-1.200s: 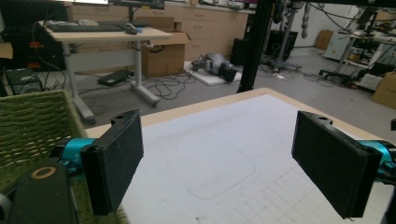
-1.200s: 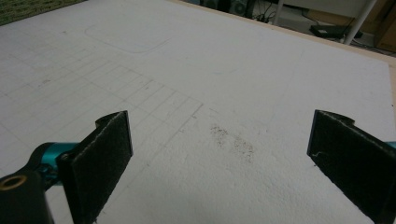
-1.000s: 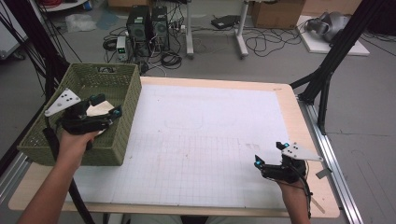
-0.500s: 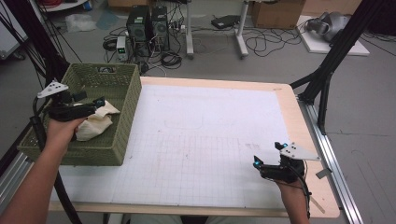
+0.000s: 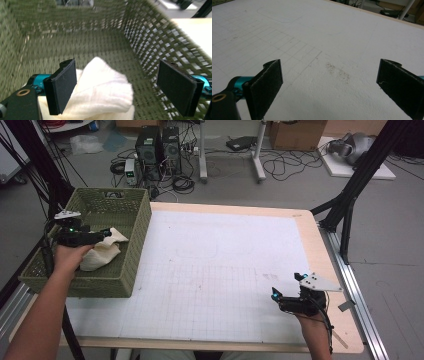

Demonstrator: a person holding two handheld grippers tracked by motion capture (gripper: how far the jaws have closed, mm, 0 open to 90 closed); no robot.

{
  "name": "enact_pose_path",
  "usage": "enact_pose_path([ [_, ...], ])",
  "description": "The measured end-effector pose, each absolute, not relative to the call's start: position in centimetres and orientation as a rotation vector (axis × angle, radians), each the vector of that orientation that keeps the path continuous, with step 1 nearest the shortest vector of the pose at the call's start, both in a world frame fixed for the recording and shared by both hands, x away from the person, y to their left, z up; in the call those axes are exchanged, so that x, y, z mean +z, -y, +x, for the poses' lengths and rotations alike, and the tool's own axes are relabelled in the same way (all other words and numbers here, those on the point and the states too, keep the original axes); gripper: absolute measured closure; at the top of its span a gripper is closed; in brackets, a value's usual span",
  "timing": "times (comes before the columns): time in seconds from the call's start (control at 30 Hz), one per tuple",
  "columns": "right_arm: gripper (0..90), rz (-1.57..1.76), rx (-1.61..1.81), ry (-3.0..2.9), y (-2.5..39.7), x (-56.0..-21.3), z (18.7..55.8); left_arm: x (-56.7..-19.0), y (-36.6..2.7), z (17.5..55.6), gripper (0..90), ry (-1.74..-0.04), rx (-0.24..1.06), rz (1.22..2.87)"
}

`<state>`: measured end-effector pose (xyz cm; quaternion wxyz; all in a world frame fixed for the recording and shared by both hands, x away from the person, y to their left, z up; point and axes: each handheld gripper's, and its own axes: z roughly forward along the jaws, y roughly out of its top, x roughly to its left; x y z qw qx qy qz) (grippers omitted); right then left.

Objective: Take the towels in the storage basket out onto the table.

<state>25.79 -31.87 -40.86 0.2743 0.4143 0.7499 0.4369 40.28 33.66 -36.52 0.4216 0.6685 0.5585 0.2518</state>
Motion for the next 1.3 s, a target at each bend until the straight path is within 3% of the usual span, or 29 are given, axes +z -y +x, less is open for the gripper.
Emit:
enact_pose_path([
  [0.6, 5.8, 1.125, 1.169, -2.013, 32.5, -40.9, 25.3, -40.0, -34.1, 42.1, 20.3, -1.733, 0.533, 1.896],
  [0.97, 5.8, 1.127, 1.168, -2.015, 32.5, -40.9, 25.3, -41.0, -33.2, 42.5, 22.5, -1.732, 0.488, 2.102],
  [1.1, 5.8, 1.131, 1.166, -2.018, 32.5, -40.9, 25.3, -40.9, -33.1, 42.4, 32.7, -1.729, 0.490, 2.129],
  [1.13, 5.8, 1.128, 1.166, -2.016, 32.6, -41.0, 25.3, -40.8, -33.0, 42.4, 38.9, -1.724, 0.493, 2.144],
  [1.17, 5.8, 1.128, 1.166, -2.016, 32.6, -41.0, 25.3, -40.7, -32.9, 42.4, 38.9, -1.717, 0.492, 2.153],
  [1.2, 5.8, 1.130, 1.168, -2.014, 32.6, -41.0, 25.3, -40.7, -32.9, 42.3, 44.0, -1.713, 0.484, 2.154],
  [1.23, 5.8, 1.136, 1.169, -2.013, 32.6, -40.9, 25.2, -40.6, -32.8, 42.3, 55.9, -1.707, 0.478, 2.157],
  [1.27, 5.8, 1.136, 1.169, -2.013, 32.6, -40.9, 25.2, -40.5, -32.8, 42.2, 55.9, -1.703, 0.467, 2.156],
  [1.3, 5.8, 1.139, 1.171, -2.012, 32.6, -40.9, 25.2, -40.4, -32.8, 42.2, 62.4, -1.700, 0.453, 2.145],
])
